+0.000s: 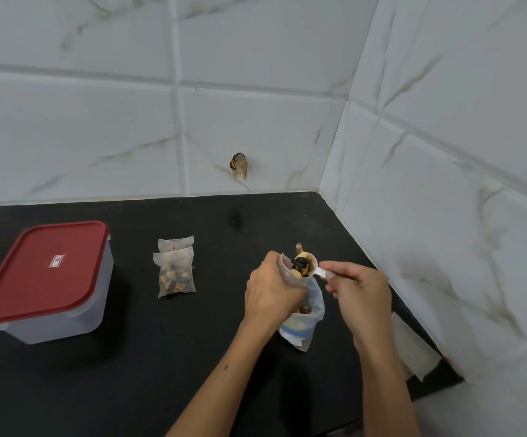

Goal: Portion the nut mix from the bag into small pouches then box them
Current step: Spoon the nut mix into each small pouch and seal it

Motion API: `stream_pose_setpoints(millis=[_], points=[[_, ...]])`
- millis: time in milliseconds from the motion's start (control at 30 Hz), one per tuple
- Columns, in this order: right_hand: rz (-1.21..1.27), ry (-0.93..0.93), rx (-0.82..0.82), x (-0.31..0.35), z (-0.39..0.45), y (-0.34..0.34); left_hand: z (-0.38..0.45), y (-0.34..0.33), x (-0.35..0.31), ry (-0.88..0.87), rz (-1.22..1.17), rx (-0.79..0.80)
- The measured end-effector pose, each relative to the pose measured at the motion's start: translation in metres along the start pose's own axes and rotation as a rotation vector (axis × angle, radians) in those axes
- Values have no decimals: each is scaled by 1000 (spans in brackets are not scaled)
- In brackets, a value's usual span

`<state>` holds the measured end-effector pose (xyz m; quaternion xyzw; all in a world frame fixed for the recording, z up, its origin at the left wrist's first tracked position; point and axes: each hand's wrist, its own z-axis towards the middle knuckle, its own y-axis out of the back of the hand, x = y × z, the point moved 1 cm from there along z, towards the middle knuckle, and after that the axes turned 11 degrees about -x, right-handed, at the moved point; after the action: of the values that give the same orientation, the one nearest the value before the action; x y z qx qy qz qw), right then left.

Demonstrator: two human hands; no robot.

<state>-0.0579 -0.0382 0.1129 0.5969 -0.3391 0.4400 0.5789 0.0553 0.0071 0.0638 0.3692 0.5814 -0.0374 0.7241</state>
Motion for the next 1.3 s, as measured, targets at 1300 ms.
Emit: stream_pose_setpoints(millis=[1300], points=[[-241,213,-132,-35,11,-24,-5,2,12,-17,-318,-78]])
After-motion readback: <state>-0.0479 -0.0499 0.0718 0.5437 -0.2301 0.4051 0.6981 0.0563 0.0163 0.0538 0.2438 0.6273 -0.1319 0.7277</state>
